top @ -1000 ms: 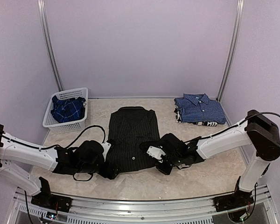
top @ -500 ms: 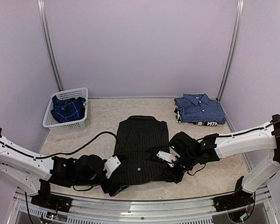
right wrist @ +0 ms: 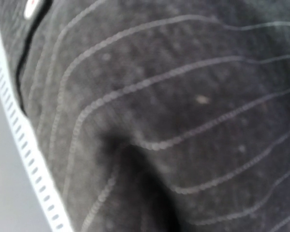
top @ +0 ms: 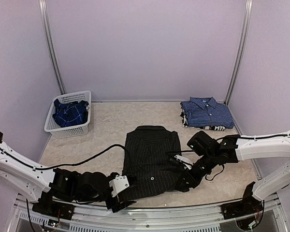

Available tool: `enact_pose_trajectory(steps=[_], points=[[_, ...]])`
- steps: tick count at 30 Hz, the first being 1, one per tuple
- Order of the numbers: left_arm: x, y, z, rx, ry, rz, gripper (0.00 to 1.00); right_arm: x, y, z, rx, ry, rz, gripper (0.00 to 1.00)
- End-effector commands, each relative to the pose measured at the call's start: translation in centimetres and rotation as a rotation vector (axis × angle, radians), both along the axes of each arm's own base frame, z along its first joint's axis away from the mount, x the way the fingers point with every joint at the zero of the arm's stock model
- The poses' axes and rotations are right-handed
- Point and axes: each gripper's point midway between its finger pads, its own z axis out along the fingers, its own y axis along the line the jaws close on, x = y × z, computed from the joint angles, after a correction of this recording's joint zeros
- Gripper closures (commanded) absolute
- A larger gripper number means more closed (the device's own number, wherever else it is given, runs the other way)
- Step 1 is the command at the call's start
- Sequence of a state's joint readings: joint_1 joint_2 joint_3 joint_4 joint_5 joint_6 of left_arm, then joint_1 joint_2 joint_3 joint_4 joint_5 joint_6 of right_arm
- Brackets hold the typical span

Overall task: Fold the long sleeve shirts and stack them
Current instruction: Pick up the 2/3-rectangle-folded shirt from the center of the board.

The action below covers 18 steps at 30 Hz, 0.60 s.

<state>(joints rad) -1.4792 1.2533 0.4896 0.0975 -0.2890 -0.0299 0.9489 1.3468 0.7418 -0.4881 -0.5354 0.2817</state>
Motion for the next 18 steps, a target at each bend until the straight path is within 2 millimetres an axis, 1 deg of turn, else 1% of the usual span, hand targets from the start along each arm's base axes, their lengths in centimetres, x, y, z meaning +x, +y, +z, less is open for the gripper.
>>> enact_pose_trajectory(steps=[1,3,8,12,15,18], points=[[1.0,-0.9,0.8,0.014,-0.048,0.036,0.15,-1.1,-1.2,0.9,0.029,0.087,-0.022,1.00],[1.2,-1.0,0.6,0.030,-0.054,0.043,0.17,-1.2,-1.5,0.9,0.030,0.102,-0.036,1.00],[0.1,-1.7,0.1,0.070,-0.047,-0.030,0.20,-0.9,-2.1,1.2,0.040,0.120,-0.068,1.00],[-1.0,-2.0,0.6,0.082,-0.061,-0.095,0.21,-0.6,-2.3,1.1,0.037,0.136,-0.075,1.00],[-1.6,-1.6,0.4,0.118,-0.060,-0.125,0.22,-0.6,-2.4,1.1,0.037,0.145,-0.071,1.00],[-1.4,-1.4,-0.4,0.163,-0.072,-0.124,0.25,-0.7,-2.2,1.5,0.050,0.144,-0.057,1.00]])
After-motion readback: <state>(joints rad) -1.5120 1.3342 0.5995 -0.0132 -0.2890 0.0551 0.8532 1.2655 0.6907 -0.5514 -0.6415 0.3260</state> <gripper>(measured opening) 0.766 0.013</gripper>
